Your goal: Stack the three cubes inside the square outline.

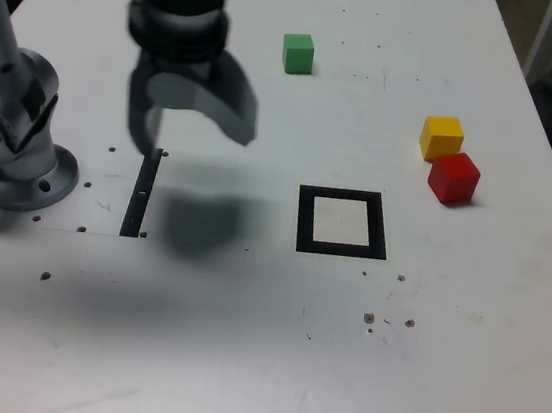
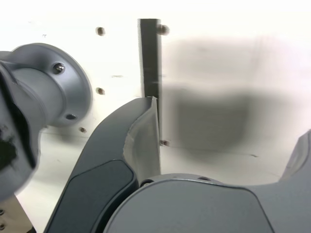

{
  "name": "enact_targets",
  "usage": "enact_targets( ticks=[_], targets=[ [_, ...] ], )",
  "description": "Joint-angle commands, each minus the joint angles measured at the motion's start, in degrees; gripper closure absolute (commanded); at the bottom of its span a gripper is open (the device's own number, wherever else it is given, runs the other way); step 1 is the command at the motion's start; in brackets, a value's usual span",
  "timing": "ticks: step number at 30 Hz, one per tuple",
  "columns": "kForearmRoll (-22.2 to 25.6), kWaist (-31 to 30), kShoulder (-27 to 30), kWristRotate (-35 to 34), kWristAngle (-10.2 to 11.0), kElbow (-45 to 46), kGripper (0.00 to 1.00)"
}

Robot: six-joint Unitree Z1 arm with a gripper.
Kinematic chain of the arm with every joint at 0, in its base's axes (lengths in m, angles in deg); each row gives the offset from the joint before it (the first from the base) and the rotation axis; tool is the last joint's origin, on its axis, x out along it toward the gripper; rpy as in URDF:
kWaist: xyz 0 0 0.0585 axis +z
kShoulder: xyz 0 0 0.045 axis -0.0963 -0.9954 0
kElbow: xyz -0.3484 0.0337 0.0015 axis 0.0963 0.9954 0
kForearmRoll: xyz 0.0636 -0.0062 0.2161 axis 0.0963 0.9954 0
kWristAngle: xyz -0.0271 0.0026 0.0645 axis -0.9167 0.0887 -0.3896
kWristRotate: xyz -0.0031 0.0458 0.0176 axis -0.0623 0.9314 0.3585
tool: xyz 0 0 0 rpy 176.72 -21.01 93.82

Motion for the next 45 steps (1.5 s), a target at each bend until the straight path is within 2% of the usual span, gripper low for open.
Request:
enact_targets(
  ticks=[1, 9, 19, 29, 38, 45],
  targets=[
    [2.33, -0.68, -1.8, 0.09, -0.02, -5.82, 0.0],
    [9.26, -1.44, -9.96, 0.3, 0.2, -23.81, 0.01],
    [11.99, -1.5, -23.57, 0.36, 0.56, -44.41, 0.01],
    [21.05, -0.81, -38.76, 1.54, 3.1, -66.84, 0.01],
    [21.56, 1.69, -45.62, 3.77, 3.48, -76.09, 0.01],
    [22.03, 3.45, -47.76, 4.67, 3.53, -77.49, 0.01]
  ],
)
